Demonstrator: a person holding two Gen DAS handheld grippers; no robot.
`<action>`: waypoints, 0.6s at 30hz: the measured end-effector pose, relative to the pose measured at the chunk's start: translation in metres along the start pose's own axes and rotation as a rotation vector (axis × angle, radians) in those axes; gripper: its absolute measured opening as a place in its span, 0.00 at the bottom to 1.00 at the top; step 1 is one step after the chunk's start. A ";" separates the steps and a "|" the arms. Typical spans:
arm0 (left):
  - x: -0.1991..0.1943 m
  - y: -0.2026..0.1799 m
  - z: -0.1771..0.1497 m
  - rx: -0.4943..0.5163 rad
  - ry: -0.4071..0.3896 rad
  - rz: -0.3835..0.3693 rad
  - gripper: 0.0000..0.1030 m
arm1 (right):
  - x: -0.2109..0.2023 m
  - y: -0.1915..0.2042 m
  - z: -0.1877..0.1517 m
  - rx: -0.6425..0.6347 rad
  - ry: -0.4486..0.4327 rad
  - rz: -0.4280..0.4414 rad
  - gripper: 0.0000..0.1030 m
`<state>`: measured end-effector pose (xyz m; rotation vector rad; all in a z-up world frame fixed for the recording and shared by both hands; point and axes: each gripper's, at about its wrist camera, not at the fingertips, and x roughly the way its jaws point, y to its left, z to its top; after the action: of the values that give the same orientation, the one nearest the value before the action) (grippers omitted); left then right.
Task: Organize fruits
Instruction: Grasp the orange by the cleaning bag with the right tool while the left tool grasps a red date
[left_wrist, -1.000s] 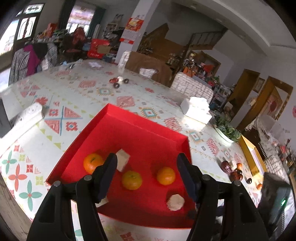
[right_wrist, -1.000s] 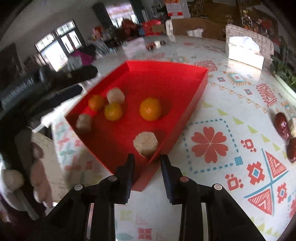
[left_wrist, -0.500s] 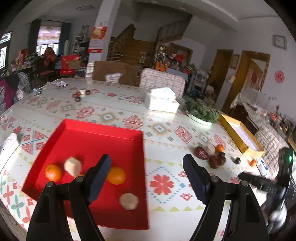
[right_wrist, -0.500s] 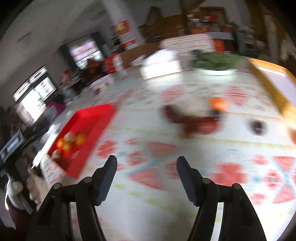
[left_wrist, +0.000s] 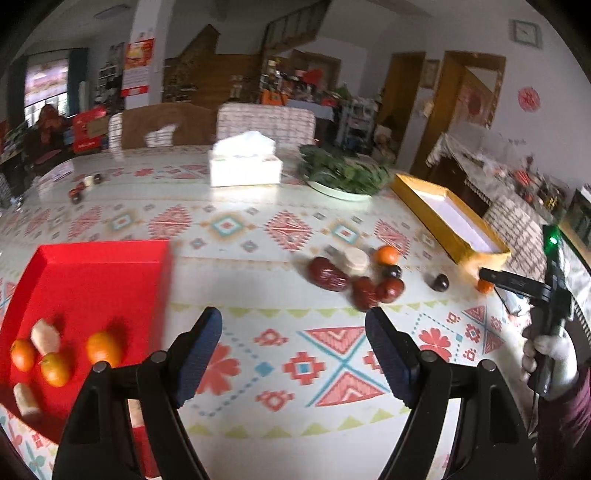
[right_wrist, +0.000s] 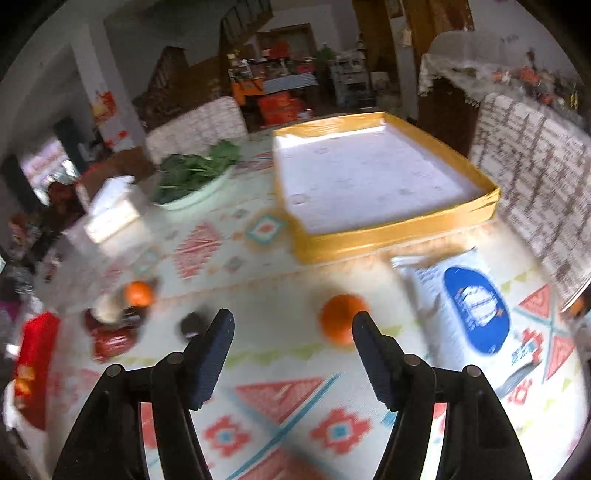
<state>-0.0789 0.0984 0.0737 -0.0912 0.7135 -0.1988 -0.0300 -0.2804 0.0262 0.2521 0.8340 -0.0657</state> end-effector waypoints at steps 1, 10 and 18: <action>0.003 -0.004 0.001 0.008 0.005 -0.002 0.77 | 0.008 -0.002 0.001 0.010 0.015 -0.019 0.69; 0.052 -0.017 0.011 0.022 0.087 0.009 0.77 | 0.029 -0.021 0.003 0.092 0.031 0.023 0.60; 0.101 -0.013 0.032 -0.068 0.138 -0.013 0.77 | 0.031 -0.021 0.000 0.113 0.027 0.071 0.37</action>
<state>0.0143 0.0653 0.0350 -0.1477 0.8576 -0.1944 -0.0126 -0.2995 -0.0005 0.3888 0.8485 -0.0432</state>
